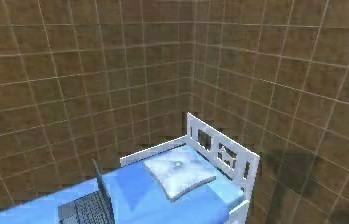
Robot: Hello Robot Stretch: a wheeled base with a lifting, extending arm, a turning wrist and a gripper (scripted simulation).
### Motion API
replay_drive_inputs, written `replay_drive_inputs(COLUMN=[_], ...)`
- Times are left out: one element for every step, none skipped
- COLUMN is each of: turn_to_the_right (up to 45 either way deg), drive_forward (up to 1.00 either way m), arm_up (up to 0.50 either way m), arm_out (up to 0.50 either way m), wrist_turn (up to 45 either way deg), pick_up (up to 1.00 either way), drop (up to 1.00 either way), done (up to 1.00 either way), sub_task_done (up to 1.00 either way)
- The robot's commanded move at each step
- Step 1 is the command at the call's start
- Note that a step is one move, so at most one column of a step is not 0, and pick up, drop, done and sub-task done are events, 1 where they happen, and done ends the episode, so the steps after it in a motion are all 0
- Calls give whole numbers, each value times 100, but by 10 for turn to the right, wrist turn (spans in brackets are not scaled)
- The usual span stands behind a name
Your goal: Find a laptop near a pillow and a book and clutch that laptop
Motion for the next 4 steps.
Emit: replay_drive_inputs(turn_to_the_right=[-450,-450,-300,0], drive_forward=[0,0,0,0], arm_up=[0,0,0,46], arm_out=[0,0,0,0], wrist_turn=[0,0,0,0], pick_up=[0,0,0,0], drop=[0,0,0,0], done=[0,0,0,0], sub_task_done=[0,0,0,0])
